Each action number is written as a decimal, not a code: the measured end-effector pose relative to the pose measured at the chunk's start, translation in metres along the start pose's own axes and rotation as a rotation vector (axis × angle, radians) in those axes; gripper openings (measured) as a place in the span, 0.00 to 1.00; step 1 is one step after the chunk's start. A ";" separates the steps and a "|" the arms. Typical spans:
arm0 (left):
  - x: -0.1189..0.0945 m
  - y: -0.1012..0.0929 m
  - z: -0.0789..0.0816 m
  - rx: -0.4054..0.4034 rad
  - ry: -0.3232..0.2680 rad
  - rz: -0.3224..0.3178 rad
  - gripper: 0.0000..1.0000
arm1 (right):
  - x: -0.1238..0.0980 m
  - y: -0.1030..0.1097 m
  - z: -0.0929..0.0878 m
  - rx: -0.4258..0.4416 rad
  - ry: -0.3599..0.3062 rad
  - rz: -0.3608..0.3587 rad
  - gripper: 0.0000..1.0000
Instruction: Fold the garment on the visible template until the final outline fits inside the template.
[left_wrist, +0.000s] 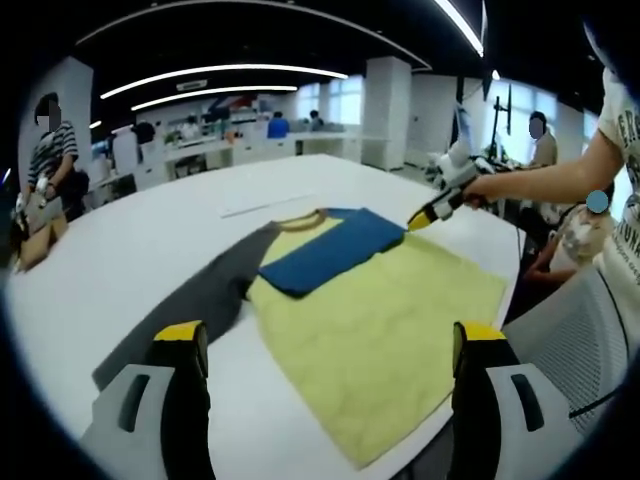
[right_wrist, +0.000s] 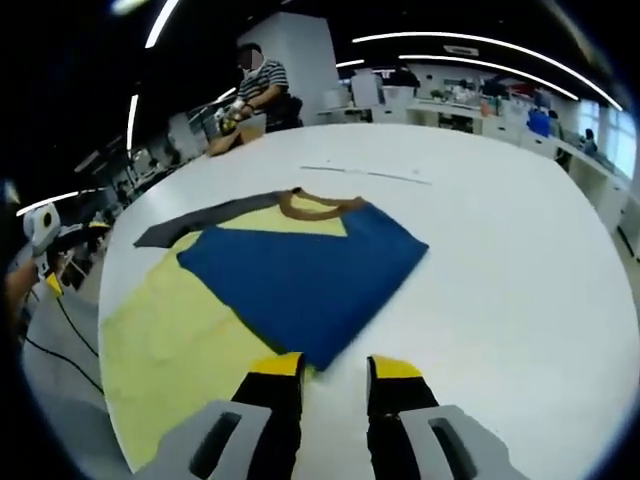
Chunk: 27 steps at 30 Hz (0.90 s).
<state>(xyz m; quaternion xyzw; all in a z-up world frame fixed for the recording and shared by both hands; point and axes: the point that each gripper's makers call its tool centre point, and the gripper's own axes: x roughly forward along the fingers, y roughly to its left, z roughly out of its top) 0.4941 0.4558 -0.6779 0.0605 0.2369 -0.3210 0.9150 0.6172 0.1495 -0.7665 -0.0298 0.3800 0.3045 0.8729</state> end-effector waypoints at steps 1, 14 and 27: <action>0.000 0.000 0.000 0.000 0.000 0.000 0.99 | 0.001 0.001 -0.001 0.002 0.000 0.002 0.18; -0.001 0.004 -0.002 0.001 0.009 0.001 0.99 | 0.010 0.006 -0.006 0.028 -0.010 -0.003 0.01; -0.001 0.005 -0.004 0.006 0.015 0.005 0.99 | 0.005 -0.004 -0.005 -0.050 -0.006 -0.041 0.00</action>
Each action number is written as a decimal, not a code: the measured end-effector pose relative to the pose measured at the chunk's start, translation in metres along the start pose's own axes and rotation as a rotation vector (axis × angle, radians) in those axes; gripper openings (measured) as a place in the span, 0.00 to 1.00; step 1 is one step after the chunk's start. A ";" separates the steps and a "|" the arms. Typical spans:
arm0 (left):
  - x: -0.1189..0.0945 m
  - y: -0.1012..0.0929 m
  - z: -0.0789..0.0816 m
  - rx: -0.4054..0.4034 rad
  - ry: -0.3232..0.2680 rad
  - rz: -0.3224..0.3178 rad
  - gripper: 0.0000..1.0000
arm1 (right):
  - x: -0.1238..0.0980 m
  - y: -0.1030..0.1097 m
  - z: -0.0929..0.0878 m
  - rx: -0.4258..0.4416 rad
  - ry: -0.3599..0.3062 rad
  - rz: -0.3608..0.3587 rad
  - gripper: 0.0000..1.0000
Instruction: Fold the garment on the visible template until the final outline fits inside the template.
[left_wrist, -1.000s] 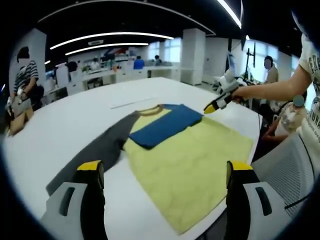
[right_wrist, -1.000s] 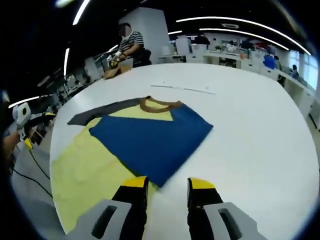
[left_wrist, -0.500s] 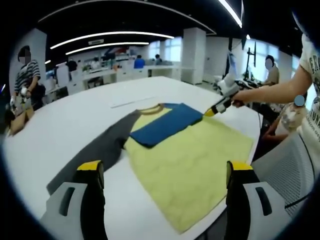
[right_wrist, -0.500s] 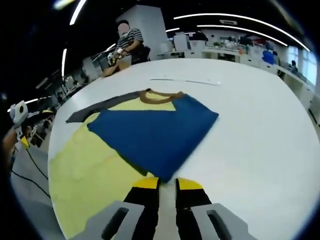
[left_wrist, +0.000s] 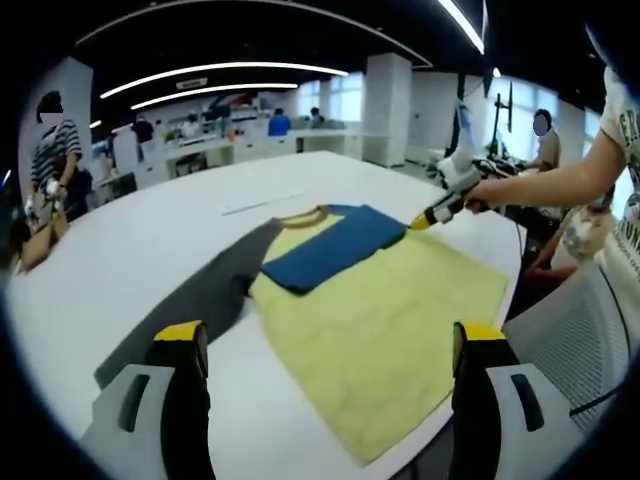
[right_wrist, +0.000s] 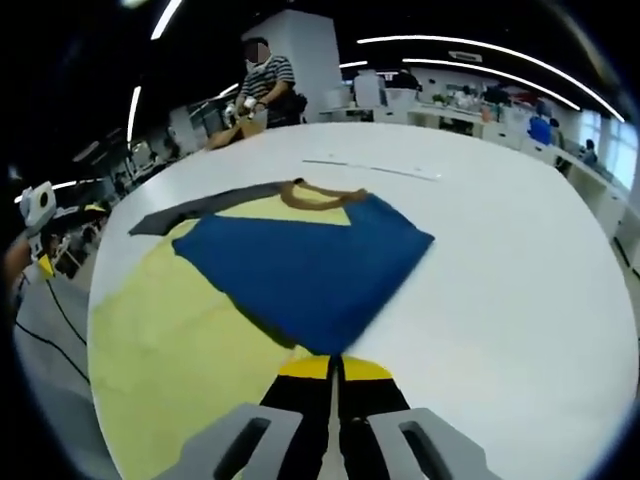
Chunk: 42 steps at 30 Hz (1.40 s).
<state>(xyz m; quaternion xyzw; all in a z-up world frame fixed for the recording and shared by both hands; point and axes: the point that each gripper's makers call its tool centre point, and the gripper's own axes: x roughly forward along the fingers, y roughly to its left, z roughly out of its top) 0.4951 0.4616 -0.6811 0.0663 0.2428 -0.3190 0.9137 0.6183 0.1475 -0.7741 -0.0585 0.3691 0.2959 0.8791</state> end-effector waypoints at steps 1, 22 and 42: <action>0.000 0.000 0.000 0.001 0.000 0.000 0.99 | -0.001 -0.002 0.000 0.000 0.001 -0.007 0.00; 0.001 0.000 -0.002 0.002 0.006 0.003 0.99 | -0.012 -0.026 -0.006 -0.056 0.049 -0.098 0.00; 0.000 0.001 -0.001 0.002 0.008 0.010 0.99 | -0.024 -0.042 -0.015 -0.016 0.066 -0.136 0.00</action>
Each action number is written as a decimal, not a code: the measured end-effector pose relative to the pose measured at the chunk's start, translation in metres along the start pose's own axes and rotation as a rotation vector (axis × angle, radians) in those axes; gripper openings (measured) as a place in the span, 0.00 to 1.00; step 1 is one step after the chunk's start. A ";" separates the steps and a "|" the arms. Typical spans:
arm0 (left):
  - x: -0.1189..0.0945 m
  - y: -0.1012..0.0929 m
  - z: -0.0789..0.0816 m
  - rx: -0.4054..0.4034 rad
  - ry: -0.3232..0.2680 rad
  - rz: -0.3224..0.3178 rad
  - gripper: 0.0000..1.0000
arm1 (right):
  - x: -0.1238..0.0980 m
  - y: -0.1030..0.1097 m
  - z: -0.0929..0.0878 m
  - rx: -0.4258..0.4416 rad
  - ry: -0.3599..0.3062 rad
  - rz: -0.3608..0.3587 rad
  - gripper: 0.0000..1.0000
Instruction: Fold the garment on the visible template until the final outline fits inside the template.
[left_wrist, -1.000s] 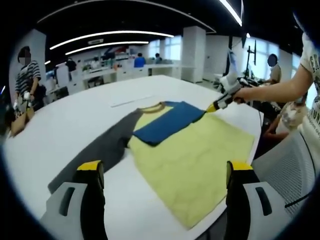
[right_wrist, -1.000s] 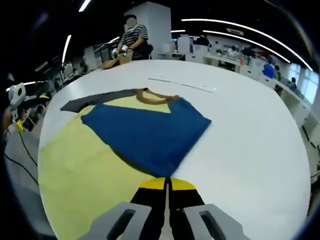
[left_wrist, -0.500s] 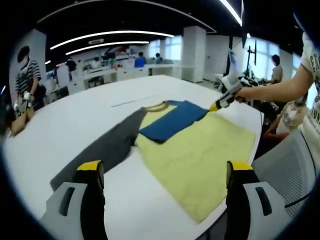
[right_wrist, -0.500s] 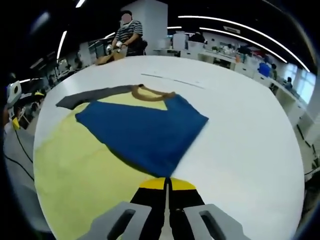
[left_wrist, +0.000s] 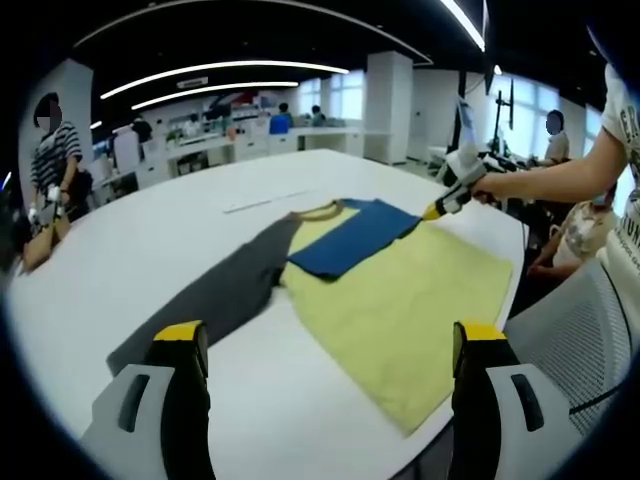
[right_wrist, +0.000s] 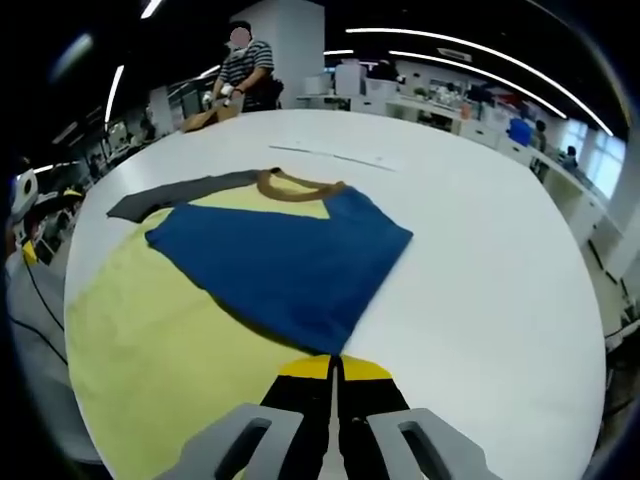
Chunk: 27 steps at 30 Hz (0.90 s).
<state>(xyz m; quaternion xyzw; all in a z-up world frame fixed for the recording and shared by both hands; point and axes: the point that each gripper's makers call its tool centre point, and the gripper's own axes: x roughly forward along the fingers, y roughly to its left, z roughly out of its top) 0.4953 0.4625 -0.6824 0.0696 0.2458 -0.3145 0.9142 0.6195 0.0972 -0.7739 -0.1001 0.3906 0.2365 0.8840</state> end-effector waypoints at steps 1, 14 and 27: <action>0.000 0.000 0.000 0.000 0.000 0.001 0.99 | 0.000 0.000 0.000 0.001 0.001 0.000 0.00; -0.001 0.001 0.000 0.004 0.002 0.004 0.99 | -0.005 -0.009 -0.004 0.019 0.004 -0.006 0.00; -0.002 0.004 0.000 0.002 -0.001 0.015 0.99 | -0.018 -0.001 0.006 0.078 -0.071 0.080 0.20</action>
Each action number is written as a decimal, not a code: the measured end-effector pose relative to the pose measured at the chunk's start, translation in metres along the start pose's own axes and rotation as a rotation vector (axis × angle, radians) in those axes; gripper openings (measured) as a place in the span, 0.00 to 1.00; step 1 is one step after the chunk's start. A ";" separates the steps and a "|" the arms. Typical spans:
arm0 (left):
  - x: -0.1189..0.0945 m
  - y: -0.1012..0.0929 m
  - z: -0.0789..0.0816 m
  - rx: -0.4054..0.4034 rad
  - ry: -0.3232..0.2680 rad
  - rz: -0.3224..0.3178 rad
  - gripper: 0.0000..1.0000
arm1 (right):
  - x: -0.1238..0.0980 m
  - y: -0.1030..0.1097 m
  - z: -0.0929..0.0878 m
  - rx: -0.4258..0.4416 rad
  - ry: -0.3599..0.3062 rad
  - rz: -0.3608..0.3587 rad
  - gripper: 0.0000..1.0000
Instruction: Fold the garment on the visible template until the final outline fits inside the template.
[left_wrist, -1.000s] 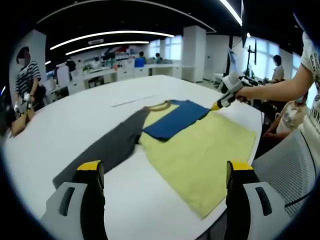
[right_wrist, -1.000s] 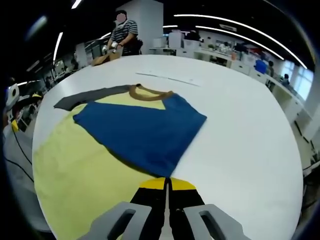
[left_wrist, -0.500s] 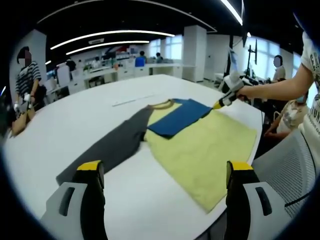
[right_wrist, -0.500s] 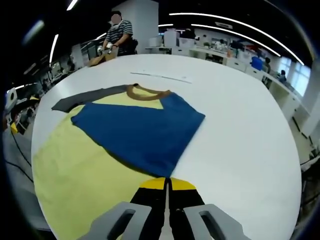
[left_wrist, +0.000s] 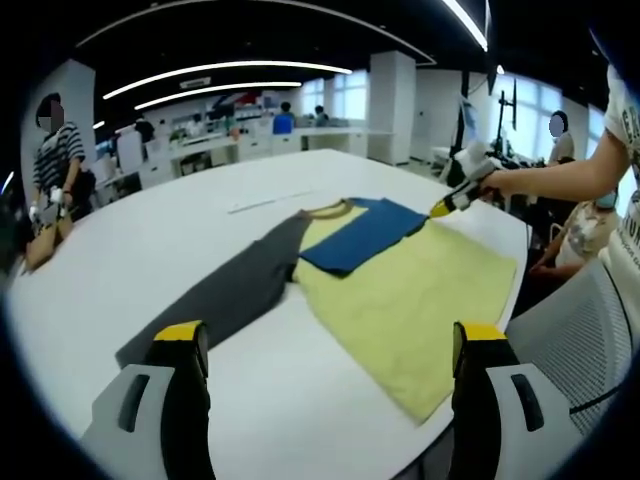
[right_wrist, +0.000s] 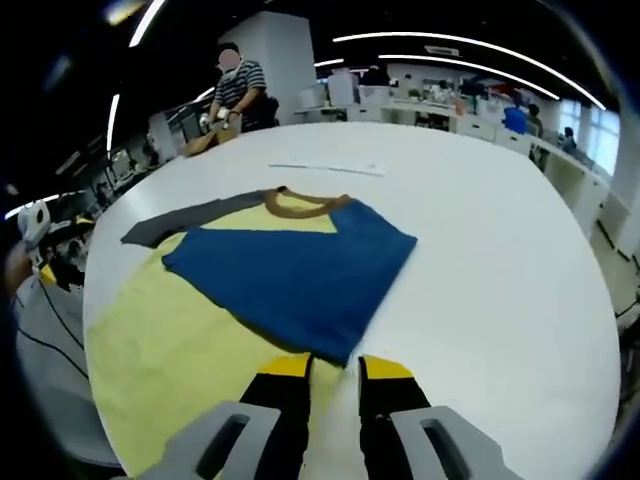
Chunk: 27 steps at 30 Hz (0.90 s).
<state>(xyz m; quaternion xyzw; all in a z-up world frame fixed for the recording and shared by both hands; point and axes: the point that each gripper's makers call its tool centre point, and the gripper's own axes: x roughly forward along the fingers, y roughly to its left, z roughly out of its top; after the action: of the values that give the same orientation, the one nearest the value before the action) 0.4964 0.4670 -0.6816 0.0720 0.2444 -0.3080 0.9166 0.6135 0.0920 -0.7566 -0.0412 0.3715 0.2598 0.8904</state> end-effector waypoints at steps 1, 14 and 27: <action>0.000 0.000 0.000 -0.001 0.000 0.001 0.99 | -0.002 0.003 0.003 0.000 -0.014 0.013 0.24; -0.002 0.005 0.000 -0.021 -0.003 0.019 0.99 | -0.021 0.037 0.028 -0.074 -0.128 0.127 0.74; -0.003 0.014 -0.002 -0.053 -0.012 0.051 0.99 | -0.046 0.064 0.035 -0.134 -0.196 0.203 0.99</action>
<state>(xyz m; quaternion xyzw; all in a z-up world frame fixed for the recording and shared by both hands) 0.5018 0.4809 -0.6822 0.0521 0.2449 -0.2785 0.9272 0.5775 0.1364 -0.6919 -0.0371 0.2668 0.3757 0.8867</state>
